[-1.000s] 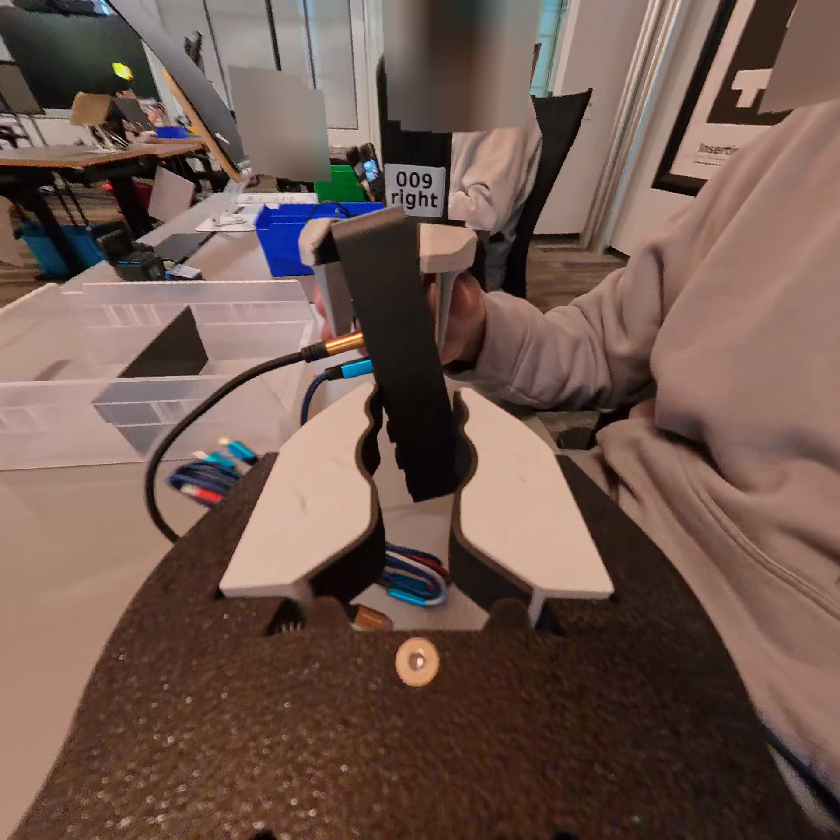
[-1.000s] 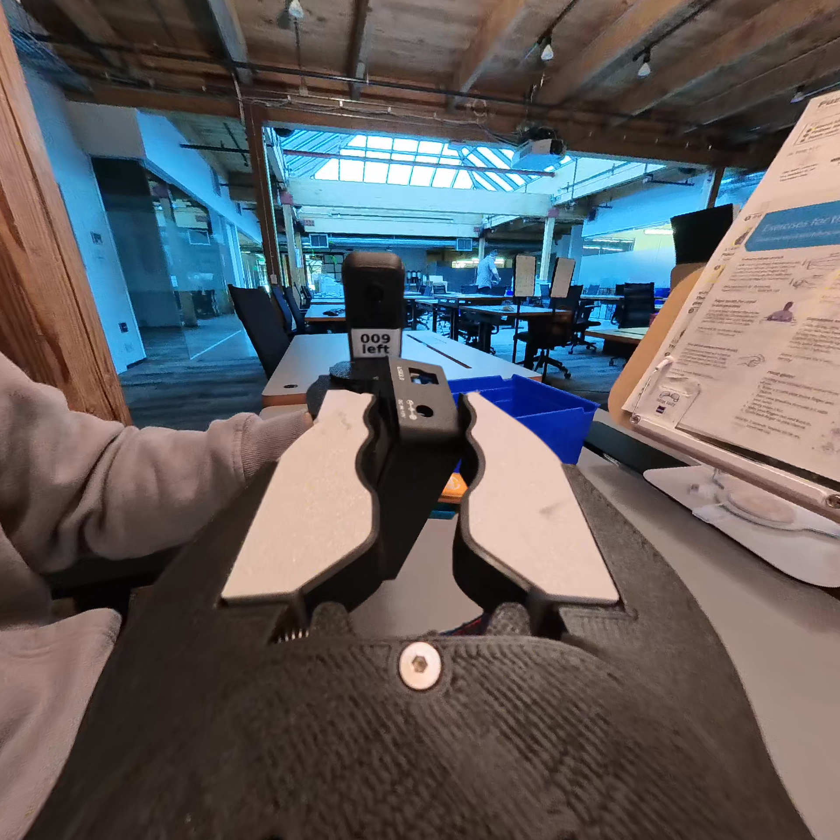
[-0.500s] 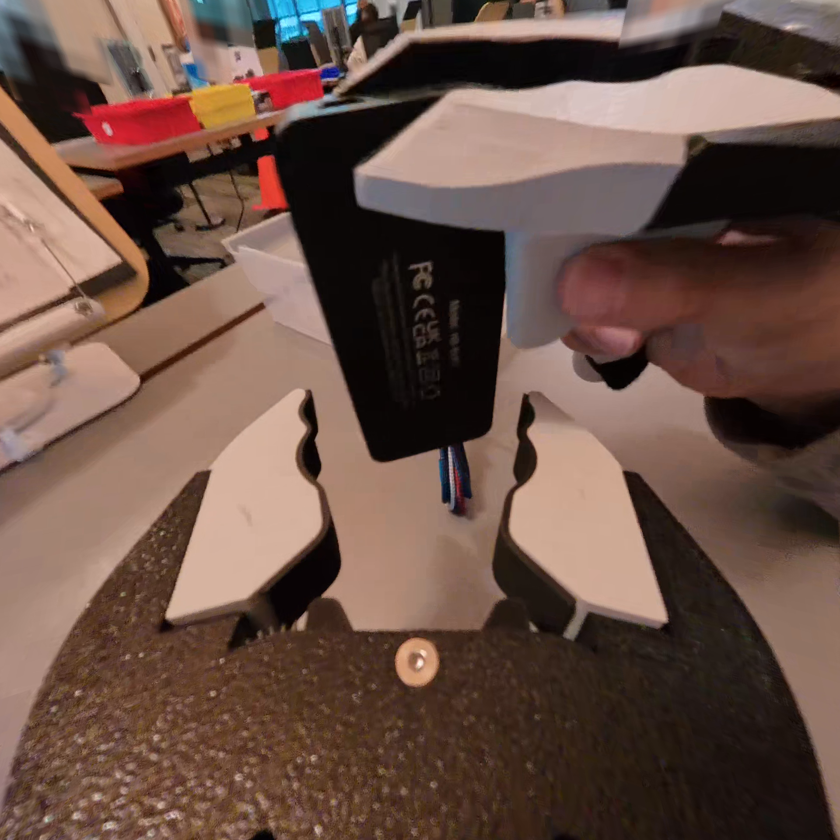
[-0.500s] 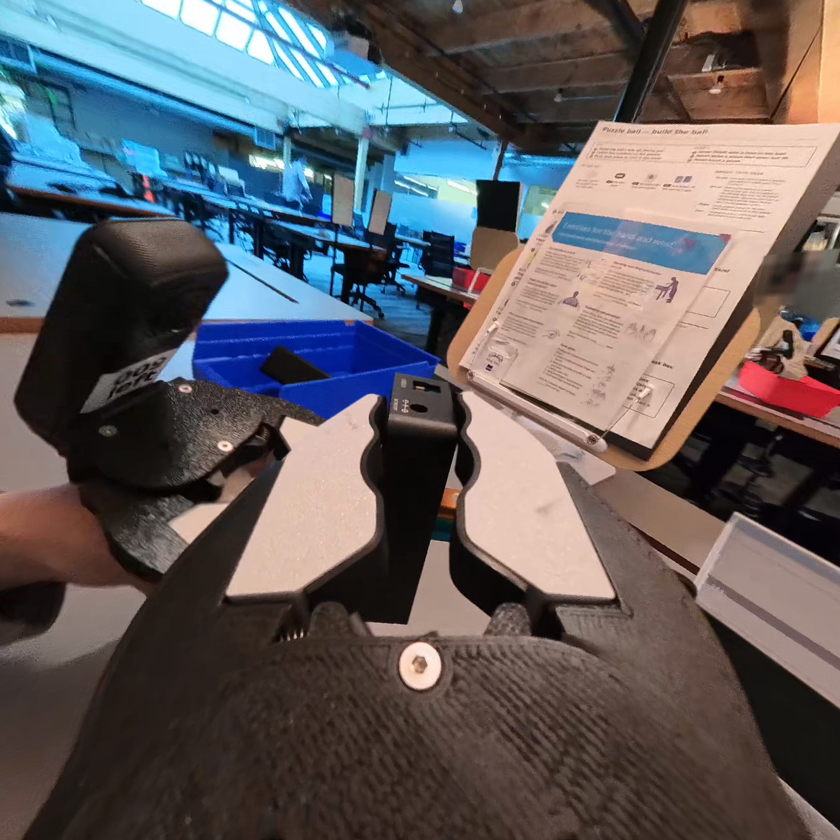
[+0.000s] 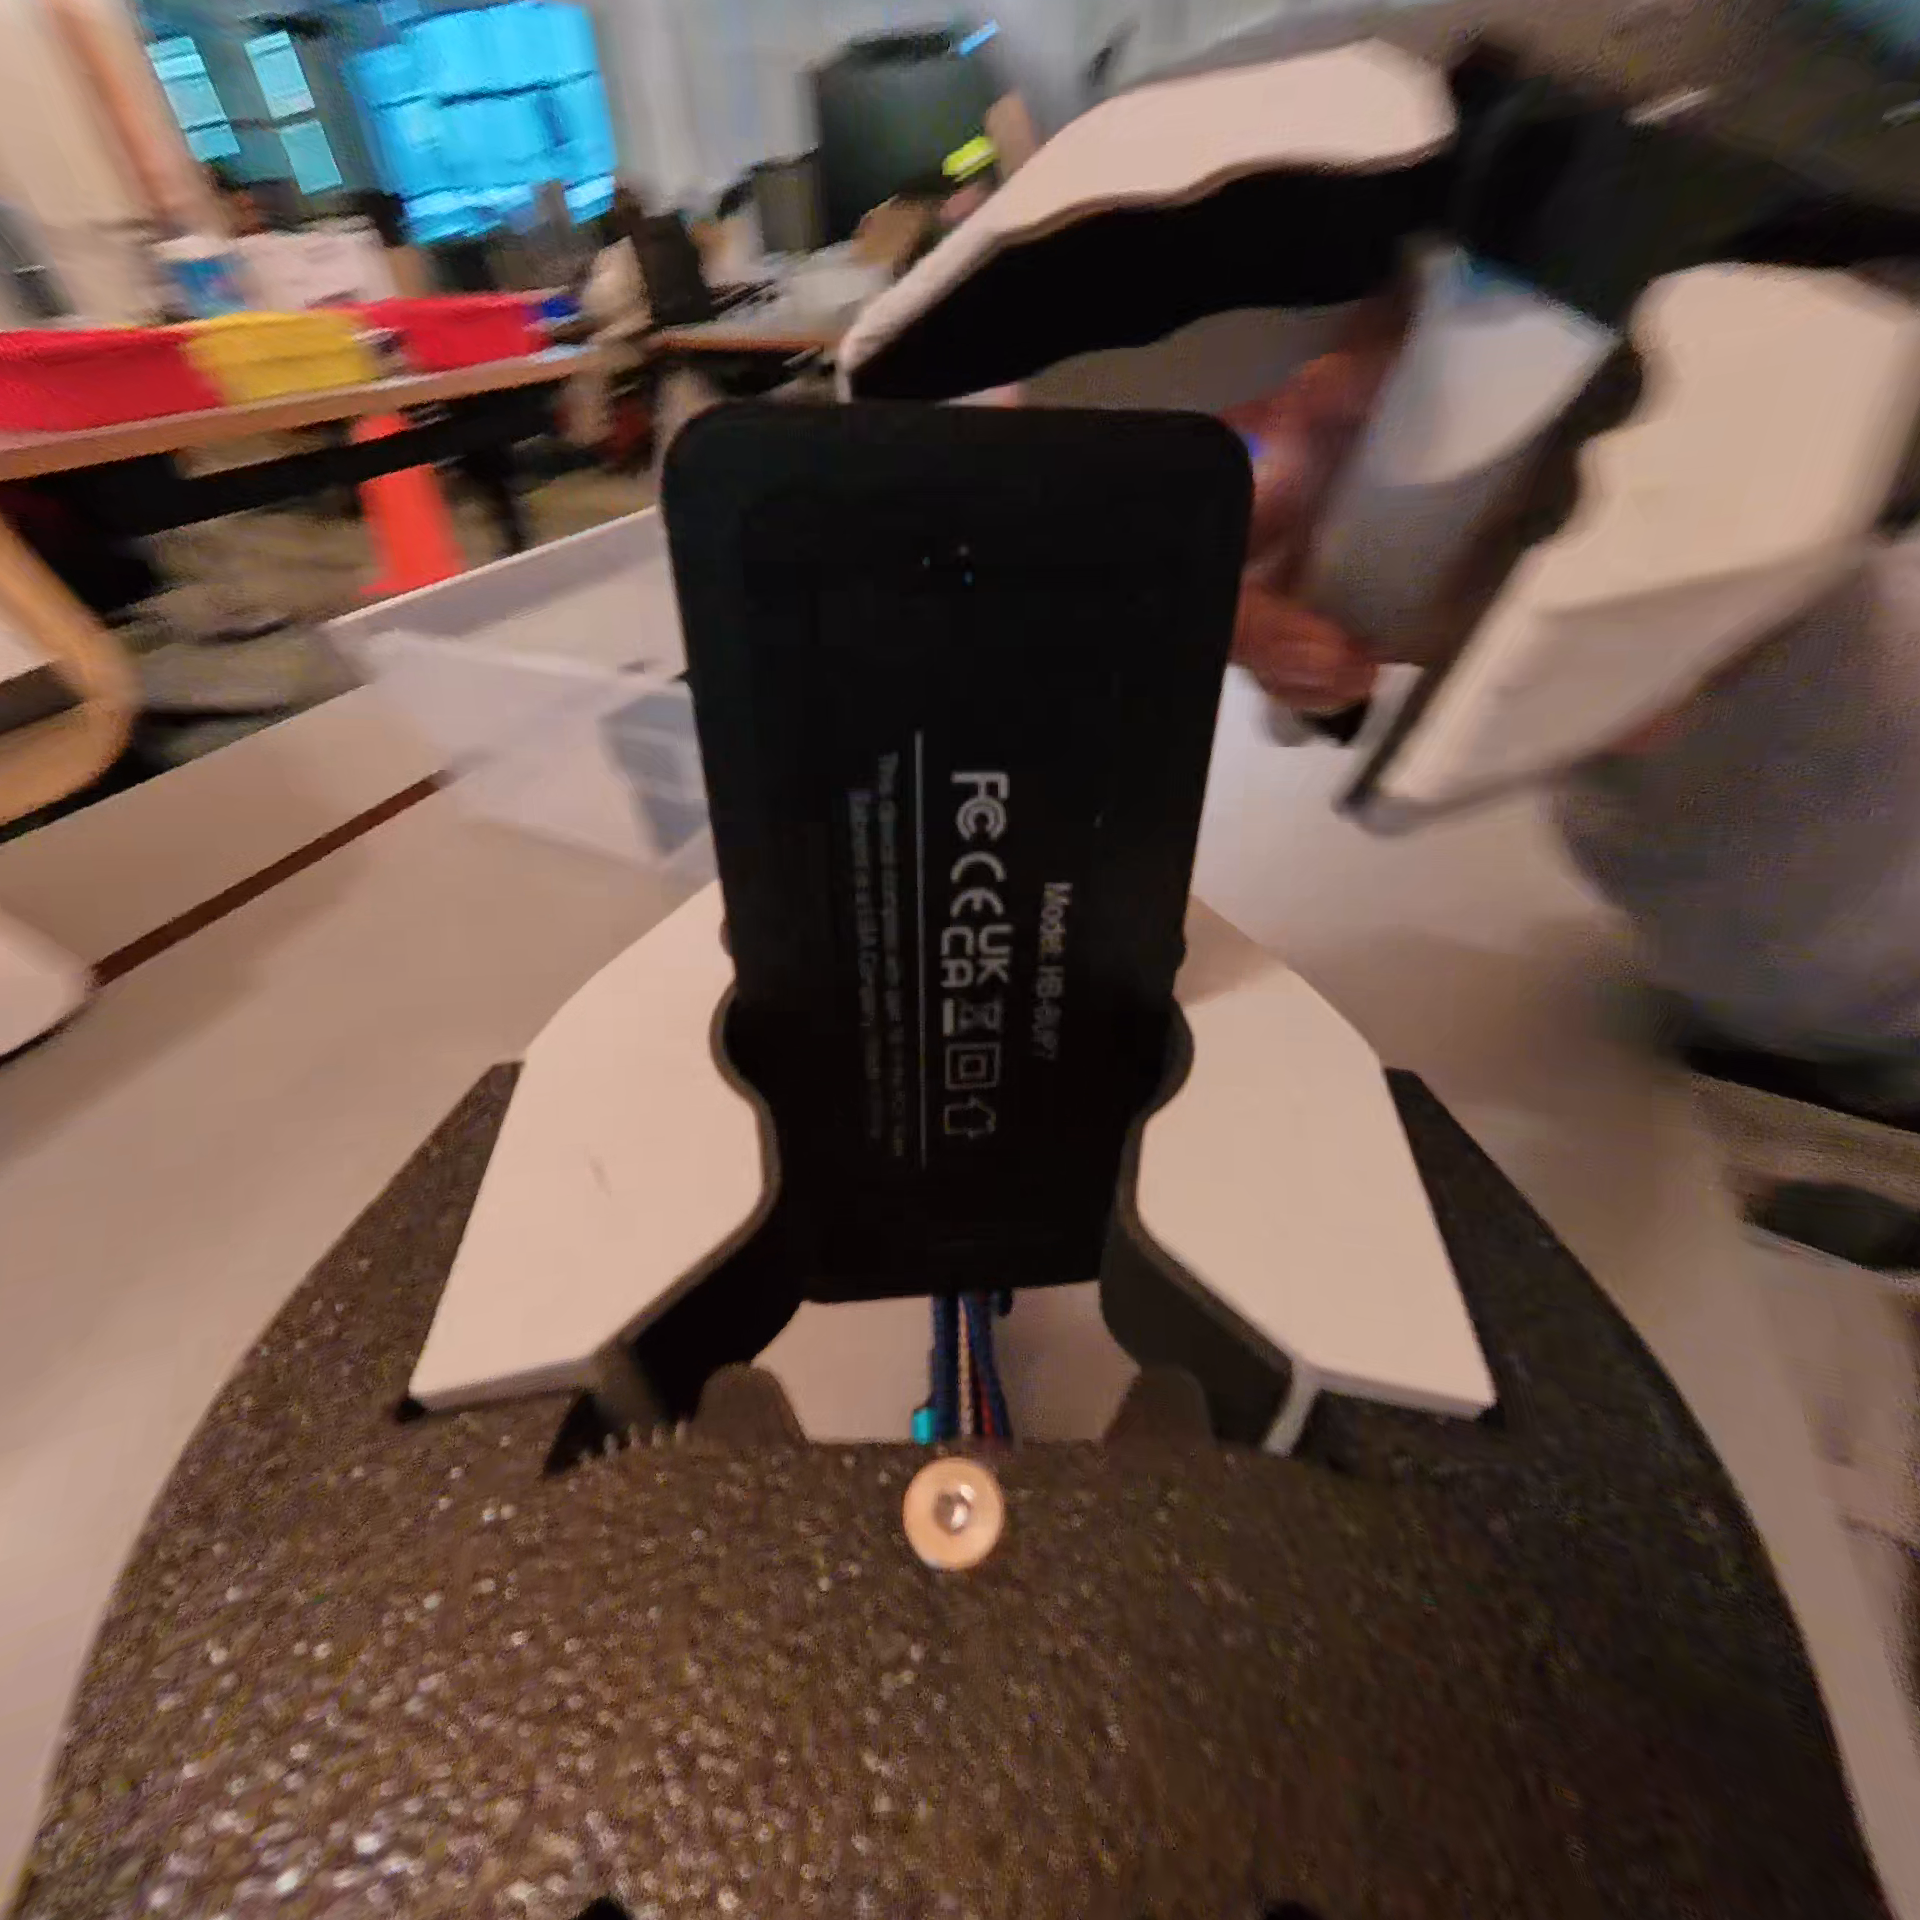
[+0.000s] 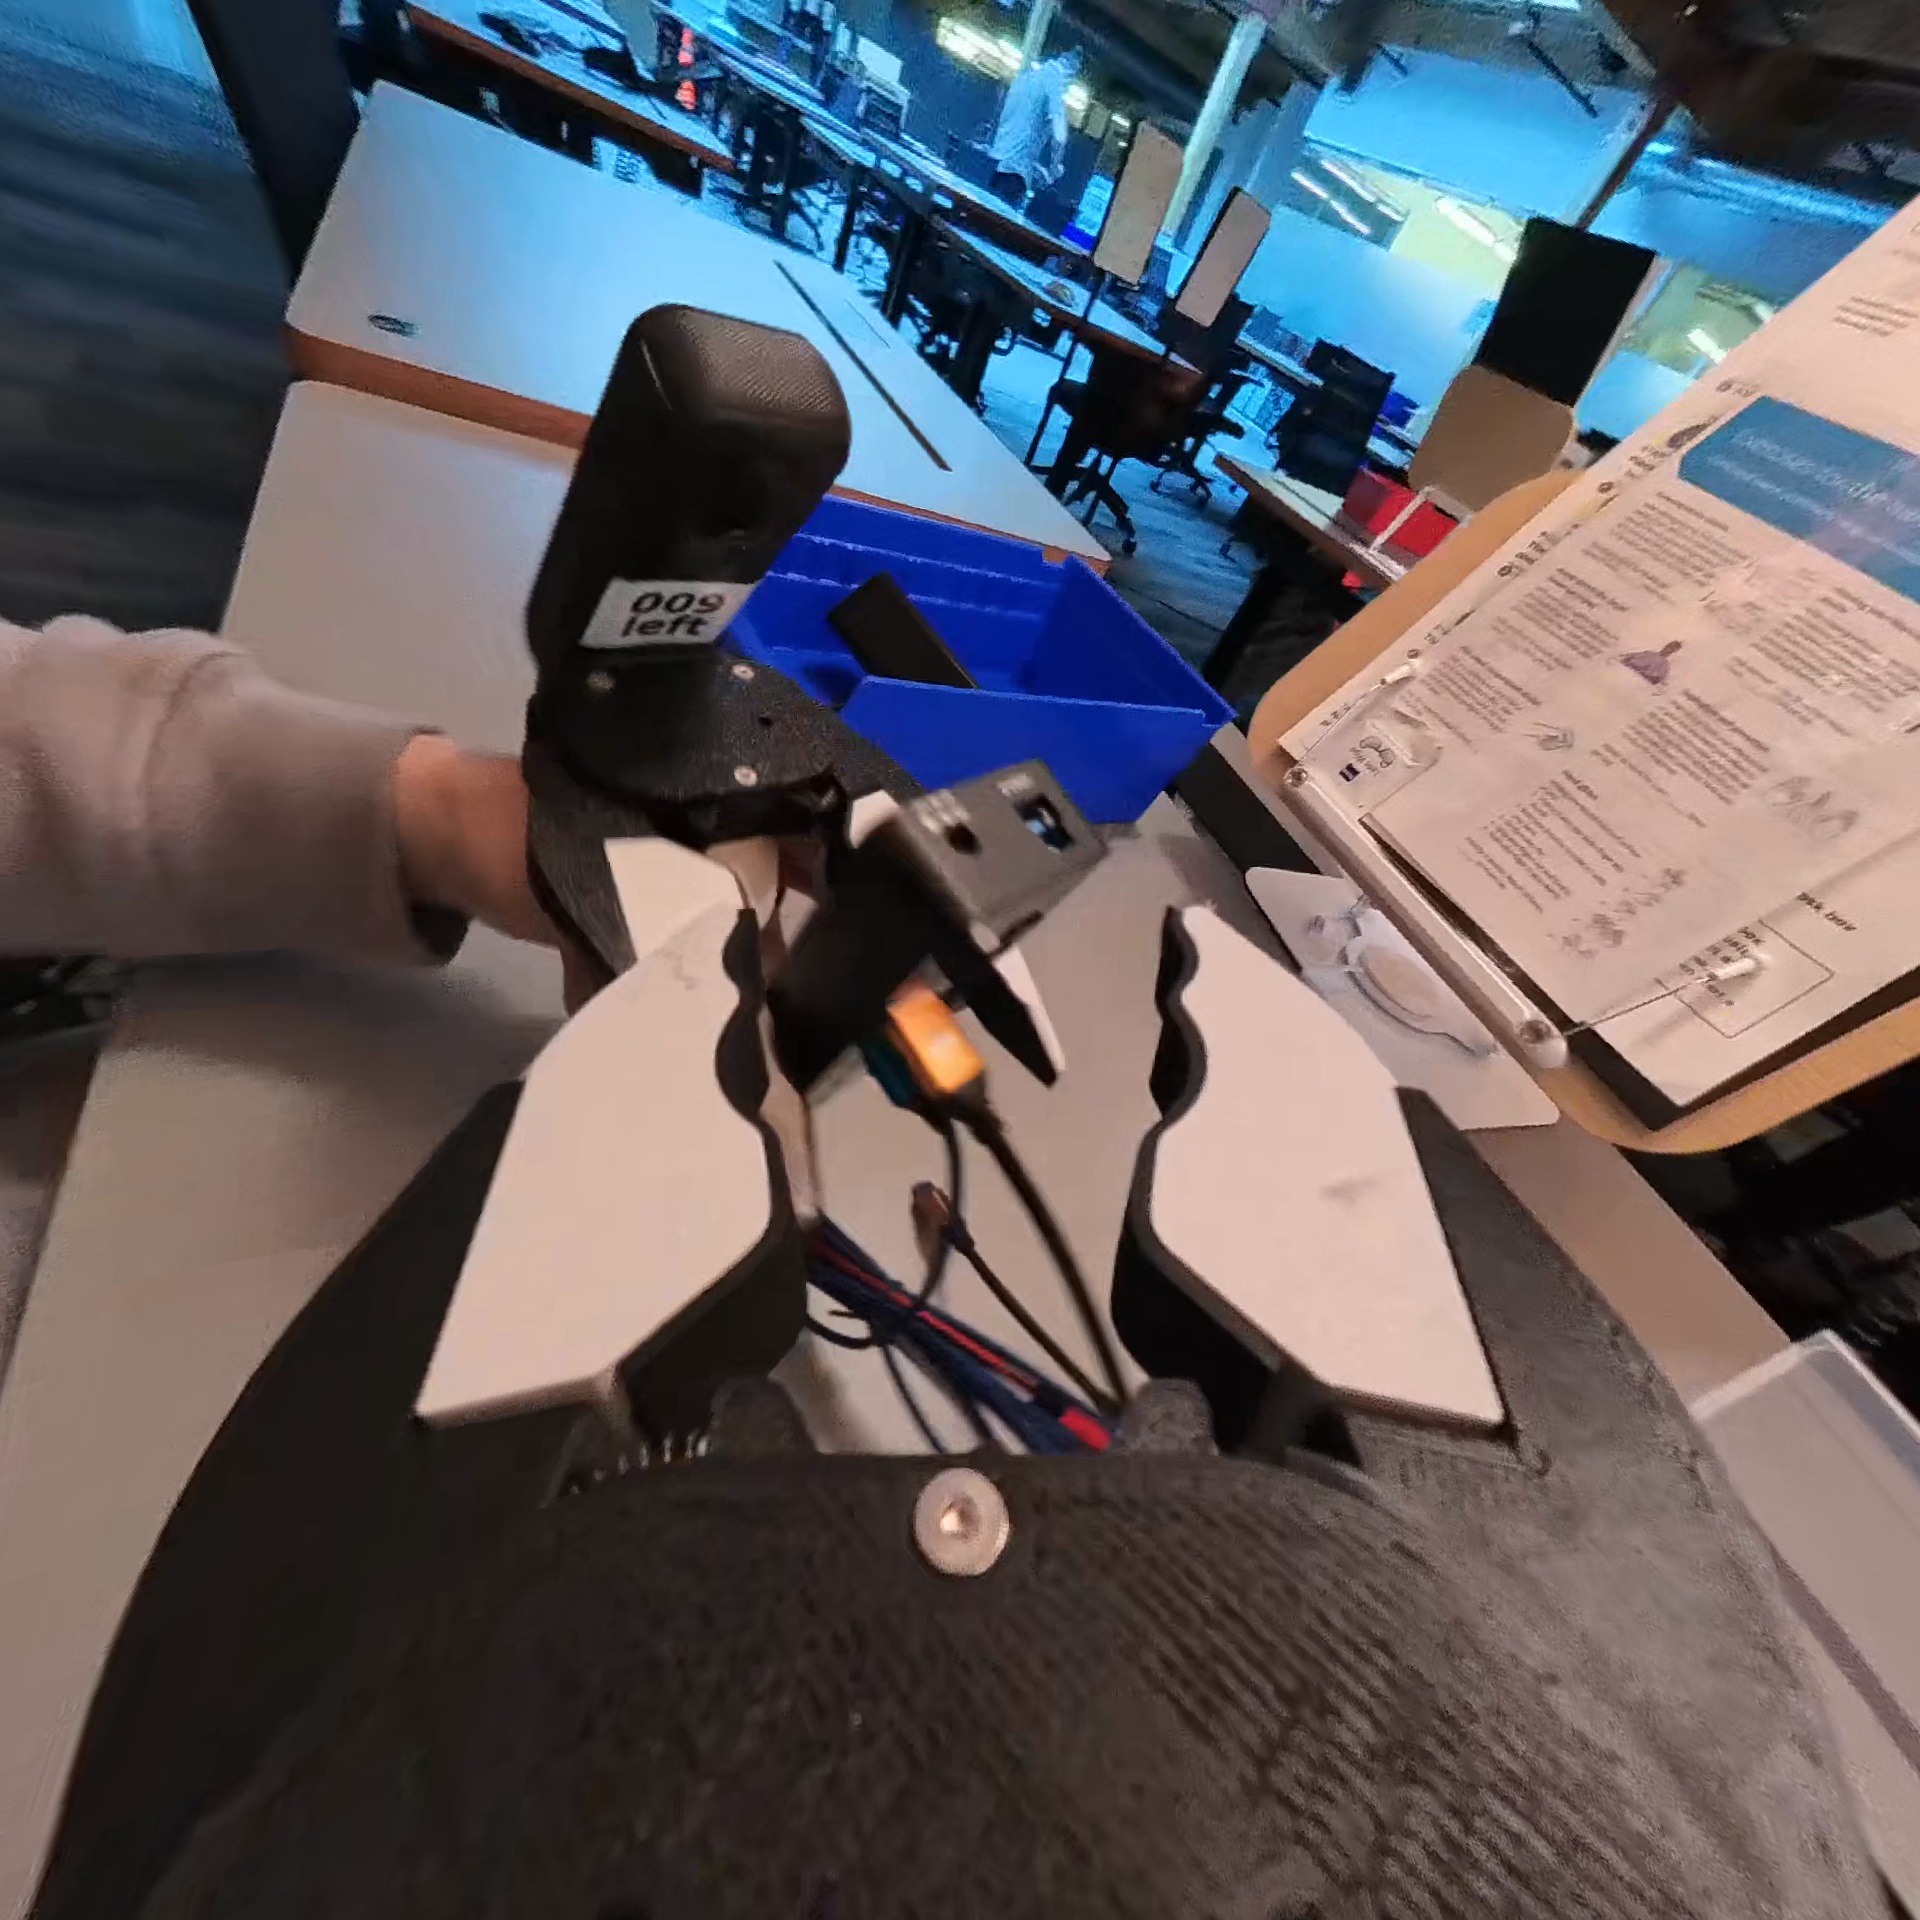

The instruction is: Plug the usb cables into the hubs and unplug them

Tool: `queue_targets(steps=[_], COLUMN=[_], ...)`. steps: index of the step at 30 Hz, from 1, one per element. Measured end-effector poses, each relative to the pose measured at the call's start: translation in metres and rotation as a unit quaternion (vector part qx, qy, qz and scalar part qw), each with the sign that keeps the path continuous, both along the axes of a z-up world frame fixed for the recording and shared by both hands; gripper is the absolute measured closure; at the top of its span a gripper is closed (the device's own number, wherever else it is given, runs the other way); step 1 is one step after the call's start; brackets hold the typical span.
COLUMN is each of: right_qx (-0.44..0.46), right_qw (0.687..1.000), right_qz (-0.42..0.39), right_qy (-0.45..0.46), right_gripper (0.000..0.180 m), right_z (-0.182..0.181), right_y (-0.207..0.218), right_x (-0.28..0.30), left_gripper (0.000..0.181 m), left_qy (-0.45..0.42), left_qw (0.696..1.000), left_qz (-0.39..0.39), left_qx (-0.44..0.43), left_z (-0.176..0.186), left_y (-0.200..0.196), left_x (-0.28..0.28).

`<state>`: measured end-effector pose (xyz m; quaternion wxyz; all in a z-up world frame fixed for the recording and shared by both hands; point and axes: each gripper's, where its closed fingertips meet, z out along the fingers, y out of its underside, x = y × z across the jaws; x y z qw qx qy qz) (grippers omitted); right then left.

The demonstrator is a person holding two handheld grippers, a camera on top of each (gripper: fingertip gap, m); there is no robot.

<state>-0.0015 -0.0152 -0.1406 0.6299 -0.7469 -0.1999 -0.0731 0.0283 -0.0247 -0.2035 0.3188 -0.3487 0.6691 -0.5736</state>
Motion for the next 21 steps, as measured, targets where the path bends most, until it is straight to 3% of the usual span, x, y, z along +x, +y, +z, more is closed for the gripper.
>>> queue_targets(steps=[4,8,10,14,21], right_qx=[-0.009,-0.014,-0.035,-0.064,-0.111], right_qw=[0.995,0.994,0.991,0.995,0.990], right_qz=[0.061,0.094,0.120,0.081,-0.032], right_qy=[0.079,0.059,0.042,0.008,-0.081], right_gripper=[0.100,0.102,0.116,0.117,0.117], right_z=[0.001,-0.007,-0.017,-0.020,-0.033], right_y=[-0.009,-0.005,-0.004,0.000,0.006], right_x=[-0.005,-0.018,-0.029,-0.029,-0.011], left_gripper=[0.110,0.109,0.109,0.110,0.098], left_qy=[-0.019,-0.026,-0.026,-0.041,-0.057], left_qw=[0.987,0.976,0.975,0.975,0.988], left_qz=[-0.147,-0.212,-0.218,-0.219,-0.133], left_qx=[-0.057,-0.040,-0.023,0.007,0.046], left_z=[0.002,-0.003,-0.005,-0.008,-0.003], left_y=[-0.019,-0.040,-0.046,-0.043,-0.023], left_x=[-0.022,-0.032,-0.031,-0.030,-0.017])
